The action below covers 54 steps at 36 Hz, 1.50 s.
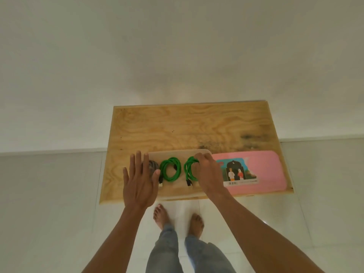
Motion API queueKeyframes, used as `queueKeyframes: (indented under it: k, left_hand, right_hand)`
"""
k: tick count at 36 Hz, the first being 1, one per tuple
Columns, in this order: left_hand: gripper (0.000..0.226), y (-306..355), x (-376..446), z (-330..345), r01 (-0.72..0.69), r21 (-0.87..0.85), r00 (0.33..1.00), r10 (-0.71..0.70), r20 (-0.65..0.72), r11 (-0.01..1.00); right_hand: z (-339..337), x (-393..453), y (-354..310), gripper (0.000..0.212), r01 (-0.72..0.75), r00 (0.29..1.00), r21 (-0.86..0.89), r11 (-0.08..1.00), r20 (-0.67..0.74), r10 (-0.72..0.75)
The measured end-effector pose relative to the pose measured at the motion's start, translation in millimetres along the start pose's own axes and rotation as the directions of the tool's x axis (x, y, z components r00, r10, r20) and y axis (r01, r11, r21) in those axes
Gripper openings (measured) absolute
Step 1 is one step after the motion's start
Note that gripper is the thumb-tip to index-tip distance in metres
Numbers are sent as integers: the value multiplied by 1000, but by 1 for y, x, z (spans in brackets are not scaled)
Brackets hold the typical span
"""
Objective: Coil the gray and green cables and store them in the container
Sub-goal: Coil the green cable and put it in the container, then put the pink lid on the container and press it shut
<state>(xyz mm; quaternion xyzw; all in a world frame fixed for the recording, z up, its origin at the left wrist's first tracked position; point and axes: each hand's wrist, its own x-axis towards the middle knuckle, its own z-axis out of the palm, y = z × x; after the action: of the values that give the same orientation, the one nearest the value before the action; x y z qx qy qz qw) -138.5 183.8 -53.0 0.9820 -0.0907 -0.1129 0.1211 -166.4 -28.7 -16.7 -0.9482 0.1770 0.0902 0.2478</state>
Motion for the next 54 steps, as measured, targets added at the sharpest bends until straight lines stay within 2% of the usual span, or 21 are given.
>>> queueKeyframes:
  k: [4, 10, 15, 23, 29, 36, 42, 49, 54]
  left_hand:
    - [71, -2, -1, 4, -5, 2, 1000, 5, -21, 1000]
    - [70, -3, -1, 8, -3, -4, 999, 3, -33, 1000]
    - [69, -4, -2, 6, -5, -12, 999, 5, -32, 1000]
    - [71, -2, -1, -1, 2, -10, 1000, -2, 18, 1000]
    - [69, 12, -5, -24, -8, -59, 1000, 8, 3, 998]
    - [65, 58, -8, -48, -115, -192, 992, 102, -79, 975]
    - [55, 121, -15, -46, -234, -265, 967, 195, -163, 936]
    - [53, 207, -21, -22, -292, -306, 956, 277, -92, 906]
    - [52, 254, -12, 15, -201, -290, 974, 222, 38, 936]
  right_hand:
    - [5, 4, 2, 50, 13, 1000, 0, 1000, 26, -13]
    - [10, 11, -4, 40, -32, 998, -10, 999, 56, 32]
    - [8, 8, -3, 40, -58, 995, 12, 998, 80, 57]
    - [-4, -11, -2, 33, 2, 999, 164, 986, -46, 5]
    - [-34, -33, 1, 36, -46, 983, 315, 948, -153, 99]
    - [-55, -57, 18, 32, -125, 931, 407, 905, -268, 249]
    - [-75, -73, 58, 34, -173, 895, 453, 874, -298, 331]
    - [-102, -69, 126, 38, -220, 870, 462, 859, -305, 387]
    - [-116, -52, 182, 42, -294, 891, 404, 867, -214, 401]
